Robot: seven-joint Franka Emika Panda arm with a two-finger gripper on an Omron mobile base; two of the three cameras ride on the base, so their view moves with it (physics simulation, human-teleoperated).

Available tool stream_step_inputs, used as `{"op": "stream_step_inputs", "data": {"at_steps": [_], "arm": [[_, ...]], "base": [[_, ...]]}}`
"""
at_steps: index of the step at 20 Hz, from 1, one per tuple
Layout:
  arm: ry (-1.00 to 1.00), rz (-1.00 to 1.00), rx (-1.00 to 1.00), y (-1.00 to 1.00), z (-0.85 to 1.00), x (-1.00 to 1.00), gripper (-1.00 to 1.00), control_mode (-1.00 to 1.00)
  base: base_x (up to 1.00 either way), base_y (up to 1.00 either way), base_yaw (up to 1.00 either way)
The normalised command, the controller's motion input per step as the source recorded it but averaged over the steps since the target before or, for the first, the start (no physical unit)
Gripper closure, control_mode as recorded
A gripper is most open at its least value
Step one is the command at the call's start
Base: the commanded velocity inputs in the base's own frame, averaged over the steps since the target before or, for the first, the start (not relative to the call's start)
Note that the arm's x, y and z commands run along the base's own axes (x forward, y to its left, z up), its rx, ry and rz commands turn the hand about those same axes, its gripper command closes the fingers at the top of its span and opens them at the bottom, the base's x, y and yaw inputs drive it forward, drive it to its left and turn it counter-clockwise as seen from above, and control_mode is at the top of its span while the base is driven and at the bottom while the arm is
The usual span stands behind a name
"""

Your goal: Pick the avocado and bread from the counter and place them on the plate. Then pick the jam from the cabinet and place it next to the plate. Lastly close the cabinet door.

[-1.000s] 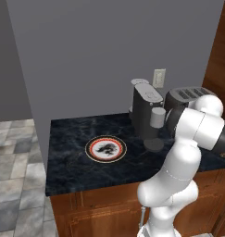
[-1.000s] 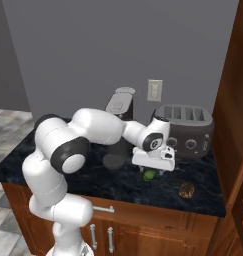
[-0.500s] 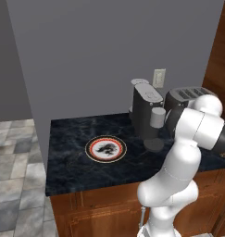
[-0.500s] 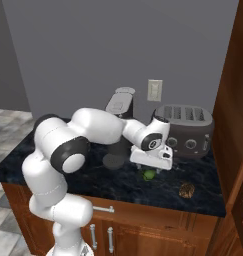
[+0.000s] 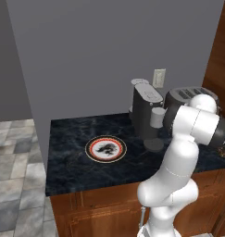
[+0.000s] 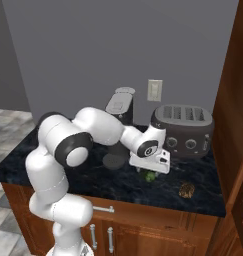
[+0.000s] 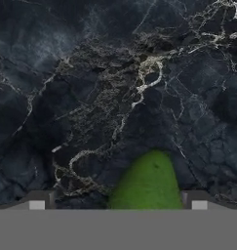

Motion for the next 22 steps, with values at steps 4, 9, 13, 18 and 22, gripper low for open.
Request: {"op": "stream_step_inputs", "data": {"at_steps": [4, 9, 13, 18, 22], "arm": [[-0.22, -0.14, -0.15, 0.0, -0.47, 0.13, -1.0, -1.0], [-0.19, -0.15, -0.16, 0.0, -0.51, 0.07, -1.0, -1.0], [-0.12, -0.15, -0.12, 0.0, -0.53, 0.0, 1.0, -1.0], [-0.07, -0.16, -0.04, -0.01, -0.22, -0.09, 1.0, -1.0], [-0.02, -0.14, 0.12, -0.01, 0.36, -0.46, 1.0, -1.0]], "base": [[0.0, 0.0, 0.0], [0.0, 0.0, 0.0], [0.0, 0.0, 0.0], [0.0, 0.0, 0.0], [0.0, 0.0, 0.0]]}}
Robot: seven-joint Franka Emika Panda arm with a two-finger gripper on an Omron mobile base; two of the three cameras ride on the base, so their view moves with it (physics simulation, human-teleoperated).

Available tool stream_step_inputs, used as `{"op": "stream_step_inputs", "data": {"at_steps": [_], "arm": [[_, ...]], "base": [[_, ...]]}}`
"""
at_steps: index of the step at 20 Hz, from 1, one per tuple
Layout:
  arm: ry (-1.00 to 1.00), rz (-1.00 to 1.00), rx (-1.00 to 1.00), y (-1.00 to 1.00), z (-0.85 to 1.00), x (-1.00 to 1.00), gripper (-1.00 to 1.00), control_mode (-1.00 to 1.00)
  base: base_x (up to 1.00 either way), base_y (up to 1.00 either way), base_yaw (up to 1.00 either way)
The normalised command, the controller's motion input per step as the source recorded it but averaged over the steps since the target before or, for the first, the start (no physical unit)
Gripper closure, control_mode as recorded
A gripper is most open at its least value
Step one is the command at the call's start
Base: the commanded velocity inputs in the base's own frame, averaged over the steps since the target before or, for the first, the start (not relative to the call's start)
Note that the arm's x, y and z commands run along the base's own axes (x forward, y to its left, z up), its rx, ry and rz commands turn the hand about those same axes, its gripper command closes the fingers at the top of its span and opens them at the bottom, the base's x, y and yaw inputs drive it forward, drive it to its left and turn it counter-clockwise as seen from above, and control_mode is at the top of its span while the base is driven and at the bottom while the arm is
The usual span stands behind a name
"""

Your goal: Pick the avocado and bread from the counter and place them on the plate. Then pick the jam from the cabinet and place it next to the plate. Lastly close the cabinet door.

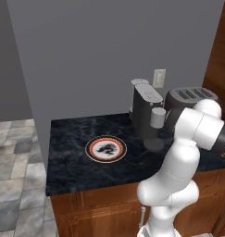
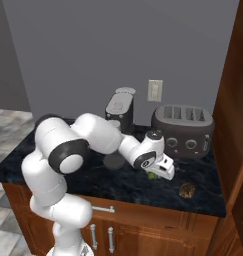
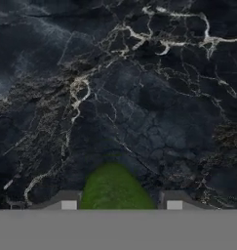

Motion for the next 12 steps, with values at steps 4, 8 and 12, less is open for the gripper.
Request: {"op": "stream_step_inputs", "data": {"at_steps": [4, 8, 12], "arm": [[-0.01, -0.11, 0.17, 0.01, 0.76, -0.52, 1.0, -1.0], [-0.11, -0.1, 0.09, 0.39, 1.0, -0.48, 1.0, -1.0], [-0.27, -0.11, 0.0, 0.9, 1.0, -0.35, 1.0, -1.0]], "base": [[0.0, 0.0, 0.0], [0.0, 0.0, 0.0], [0.0, 0.0, 0.0]]}}
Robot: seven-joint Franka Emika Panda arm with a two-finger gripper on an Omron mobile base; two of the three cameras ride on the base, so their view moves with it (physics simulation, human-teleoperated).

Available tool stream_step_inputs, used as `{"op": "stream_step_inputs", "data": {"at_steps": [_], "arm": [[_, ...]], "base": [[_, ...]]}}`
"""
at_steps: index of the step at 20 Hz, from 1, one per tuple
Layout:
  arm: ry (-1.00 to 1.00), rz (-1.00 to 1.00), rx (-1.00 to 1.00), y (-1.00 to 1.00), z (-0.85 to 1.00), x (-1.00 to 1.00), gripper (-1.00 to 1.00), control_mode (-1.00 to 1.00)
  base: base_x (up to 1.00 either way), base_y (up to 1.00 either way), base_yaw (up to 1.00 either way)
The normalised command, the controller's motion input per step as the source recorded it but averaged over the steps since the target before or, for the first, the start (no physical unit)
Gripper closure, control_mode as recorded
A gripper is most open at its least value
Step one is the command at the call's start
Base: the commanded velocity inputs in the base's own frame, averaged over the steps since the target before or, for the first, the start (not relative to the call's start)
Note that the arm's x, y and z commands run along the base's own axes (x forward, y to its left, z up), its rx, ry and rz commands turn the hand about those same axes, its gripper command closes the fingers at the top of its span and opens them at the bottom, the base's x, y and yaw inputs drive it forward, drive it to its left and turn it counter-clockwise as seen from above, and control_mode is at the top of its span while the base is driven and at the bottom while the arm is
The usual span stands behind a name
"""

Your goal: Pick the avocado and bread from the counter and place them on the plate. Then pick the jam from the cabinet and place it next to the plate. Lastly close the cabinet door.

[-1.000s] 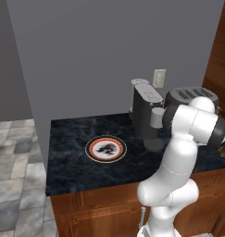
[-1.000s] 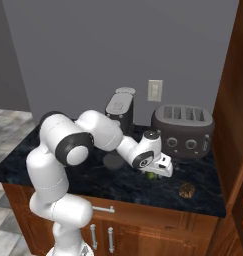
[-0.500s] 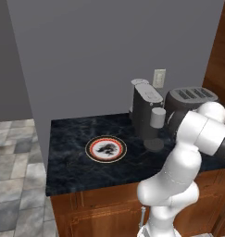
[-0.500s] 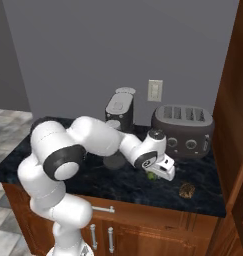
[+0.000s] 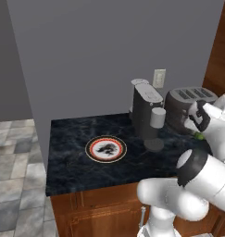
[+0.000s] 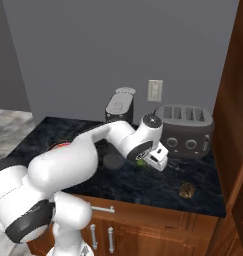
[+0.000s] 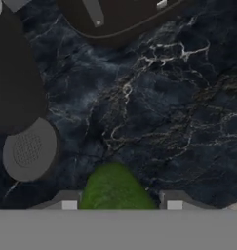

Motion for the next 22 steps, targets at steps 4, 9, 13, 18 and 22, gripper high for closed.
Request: {"op": "stream_step_inputs", "data": {"at_steps": [4, 9, 13, 18, 22], "arm": [[-0.26, -0.12, 0.0, 1.0, 1.0, -0.36, 1.0, -1.0], [-0.13, -0.15, -0.01, 0.98, 0.98, -0.53, 1.0, -1.0], [-0.02, -0.14, -0.06, 0.87, 0.87, -0.64, 1.0, -1.0], [0.0, -0.1, -0.08, 0.86, 0.72, -0.47, 1.0, -1.0], [0.06, -0.03, -0.12, 0.96, 0.54, -0.23, 1.0, -1.0]], "base": [[0.0, 0.0, 0.0], [0.0, 0.0, 0.0], [0.0, 0.0, 0.0], [0.0, 0.0, 0.0], [0.0, 0.0, 0.0]]}}
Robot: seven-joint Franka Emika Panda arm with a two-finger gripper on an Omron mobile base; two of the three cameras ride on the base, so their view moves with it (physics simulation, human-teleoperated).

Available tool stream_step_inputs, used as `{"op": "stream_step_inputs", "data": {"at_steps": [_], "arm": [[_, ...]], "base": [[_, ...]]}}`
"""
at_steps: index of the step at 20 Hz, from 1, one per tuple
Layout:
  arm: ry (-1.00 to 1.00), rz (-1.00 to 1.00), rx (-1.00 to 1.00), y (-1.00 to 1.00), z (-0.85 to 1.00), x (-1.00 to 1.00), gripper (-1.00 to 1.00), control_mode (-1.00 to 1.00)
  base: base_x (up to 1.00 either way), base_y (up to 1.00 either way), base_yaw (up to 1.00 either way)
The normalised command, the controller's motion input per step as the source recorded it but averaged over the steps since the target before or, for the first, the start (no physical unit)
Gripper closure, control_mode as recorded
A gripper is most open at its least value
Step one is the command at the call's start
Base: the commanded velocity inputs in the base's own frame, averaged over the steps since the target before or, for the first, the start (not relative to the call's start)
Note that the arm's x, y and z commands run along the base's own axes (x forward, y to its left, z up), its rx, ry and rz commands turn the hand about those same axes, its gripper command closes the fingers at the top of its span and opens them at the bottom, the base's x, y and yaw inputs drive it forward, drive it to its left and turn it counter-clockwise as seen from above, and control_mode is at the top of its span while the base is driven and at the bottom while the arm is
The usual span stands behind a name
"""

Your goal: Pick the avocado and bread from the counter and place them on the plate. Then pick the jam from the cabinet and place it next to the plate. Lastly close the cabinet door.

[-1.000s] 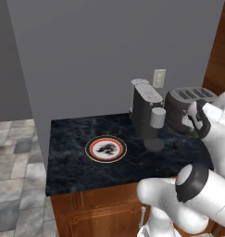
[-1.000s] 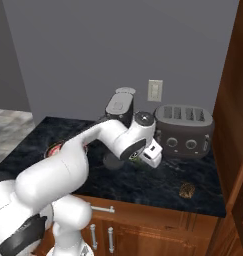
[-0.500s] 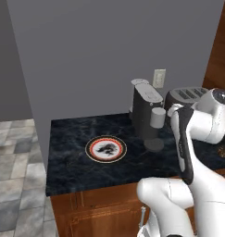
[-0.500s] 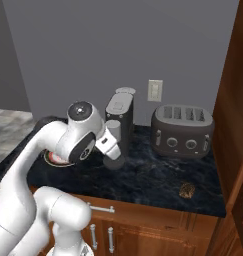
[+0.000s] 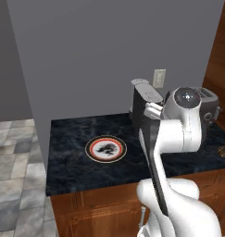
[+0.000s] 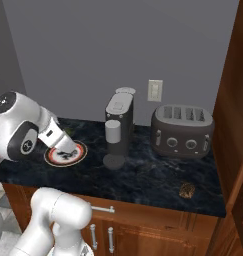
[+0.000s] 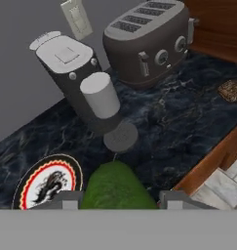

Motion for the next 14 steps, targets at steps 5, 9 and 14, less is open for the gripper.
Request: {"op": "stream_step_inputs", "data": {"at_steps": [5, 9, 14], "arm": [[0.23, 0.0, -0.14, 0.83, 0.2, -0.01, 1.0, -1.0], [0.25, 0.0, -0.12, 0.73, 0.0, 0.09, 1.0, -1.0], [0.24, 0.05, -0.06, 0.64, -0.05, 0.44, 1.0, -1.0]], "base": [[0.0, 0.0, 0.0], [0.0, 0.0, 0.0], [0.0, 0.0, 0.0]]}}
